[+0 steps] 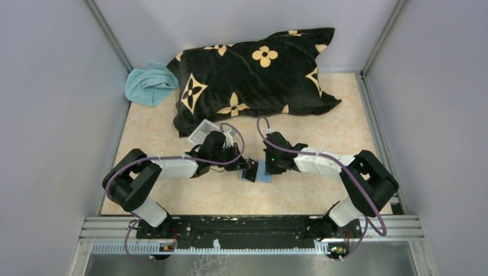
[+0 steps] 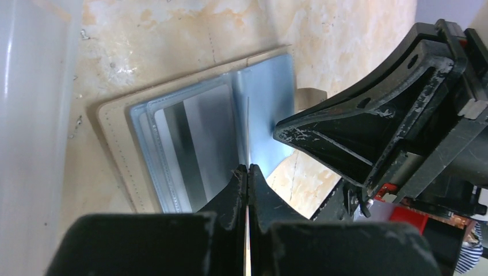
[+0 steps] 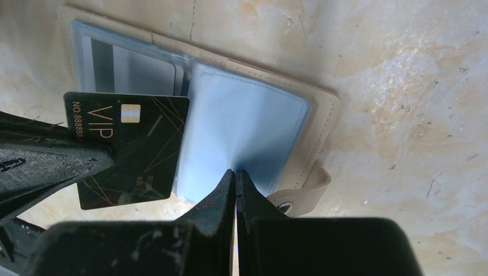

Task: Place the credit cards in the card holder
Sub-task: Place the credit card in the card holder.

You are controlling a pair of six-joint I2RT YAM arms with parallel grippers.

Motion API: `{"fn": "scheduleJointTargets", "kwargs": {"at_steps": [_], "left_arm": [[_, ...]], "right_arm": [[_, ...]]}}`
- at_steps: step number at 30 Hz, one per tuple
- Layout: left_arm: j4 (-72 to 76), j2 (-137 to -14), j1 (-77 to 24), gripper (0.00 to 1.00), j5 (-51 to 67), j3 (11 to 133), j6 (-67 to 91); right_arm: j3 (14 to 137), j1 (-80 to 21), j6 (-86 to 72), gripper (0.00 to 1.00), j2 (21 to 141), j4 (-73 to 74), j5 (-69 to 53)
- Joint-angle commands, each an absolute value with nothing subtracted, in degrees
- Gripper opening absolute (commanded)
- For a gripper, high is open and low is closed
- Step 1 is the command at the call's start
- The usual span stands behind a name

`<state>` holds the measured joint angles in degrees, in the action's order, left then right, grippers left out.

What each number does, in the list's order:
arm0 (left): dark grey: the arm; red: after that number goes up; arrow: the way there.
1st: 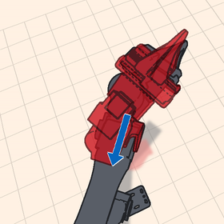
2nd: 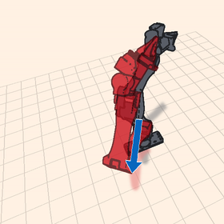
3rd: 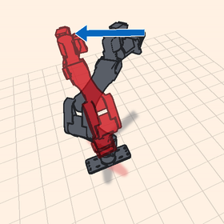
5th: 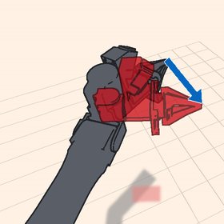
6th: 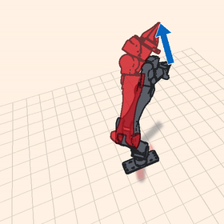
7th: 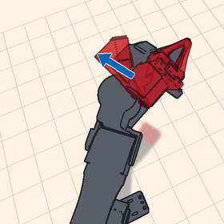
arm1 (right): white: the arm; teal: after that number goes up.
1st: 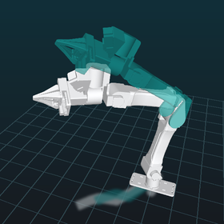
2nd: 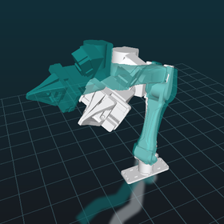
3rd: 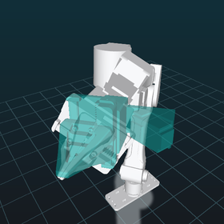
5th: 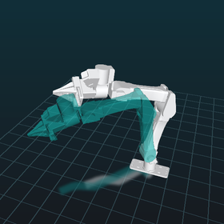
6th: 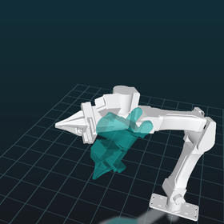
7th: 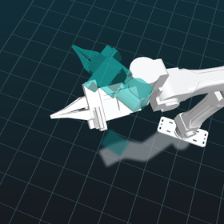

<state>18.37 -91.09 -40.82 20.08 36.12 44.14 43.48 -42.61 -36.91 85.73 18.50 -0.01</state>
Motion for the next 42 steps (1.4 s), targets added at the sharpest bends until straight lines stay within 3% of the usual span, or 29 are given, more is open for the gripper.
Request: {"fn": "scheduleJointTargets", "kwargs": {"at_steps": [1, 22, 42], "left_arm": [[22.8, -92.14, -39.71, 0.0, 24.87, 35.19, 45.47], [16.2, -92.33, -38.54, 0.0, 21.0, 35.59, 46.44], [21.2, -94.62, -38.15, 0.0, 23.81, 35.16, 49.1]], "right_arm": [[42.13, -43.17, -37.94, 0.0, 86.39, 17.73, 3.63], [41.56, -43.34, -38.95, 0.0, 87.07, 17.85, 4.29], [41.84, -43.42, -37.6, 0.0, 87.54, 18.8, 4.7]]}}
